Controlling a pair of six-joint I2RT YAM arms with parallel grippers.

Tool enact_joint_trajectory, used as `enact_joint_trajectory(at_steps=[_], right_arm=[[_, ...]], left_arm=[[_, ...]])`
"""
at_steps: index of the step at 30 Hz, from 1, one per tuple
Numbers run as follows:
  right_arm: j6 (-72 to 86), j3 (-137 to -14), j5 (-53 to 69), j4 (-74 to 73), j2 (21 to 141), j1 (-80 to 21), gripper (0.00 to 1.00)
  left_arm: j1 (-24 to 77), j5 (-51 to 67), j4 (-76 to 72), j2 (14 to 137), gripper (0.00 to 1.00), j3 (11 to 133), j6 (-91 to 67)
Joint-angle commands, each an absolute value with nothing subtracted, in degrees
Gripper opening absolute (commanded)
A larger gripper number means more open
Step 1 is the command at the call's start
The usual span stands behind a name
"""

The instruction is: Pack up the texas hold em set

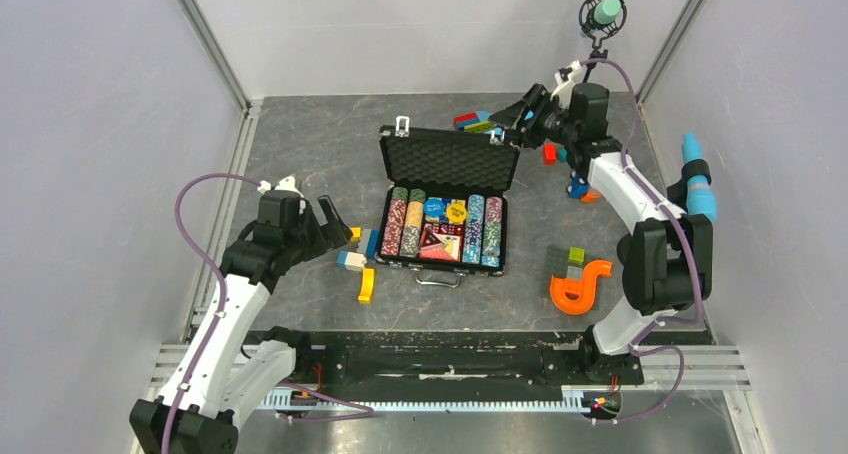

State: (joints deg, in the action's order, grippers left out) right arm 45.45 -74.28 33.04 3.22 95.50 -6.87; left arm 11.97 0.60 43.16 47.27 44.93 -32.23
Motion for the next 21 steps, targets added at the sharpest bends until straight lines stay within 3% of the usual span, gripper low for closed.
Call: enact_joint_trajectory(at_steps=[1,21], right_arm=[[45.59,-70.17,38.61,4.48,91.21,-7.12,0.64],[32.69,-53.64,36.28,-8.23,71.14,-7.21,0.65]], left_arm=[[11.69,1.93,41.42,47.35,1.00,45.11,-29.21],[11.69,0.26,41.64,46.32,1.00,45.07,-29.89]])
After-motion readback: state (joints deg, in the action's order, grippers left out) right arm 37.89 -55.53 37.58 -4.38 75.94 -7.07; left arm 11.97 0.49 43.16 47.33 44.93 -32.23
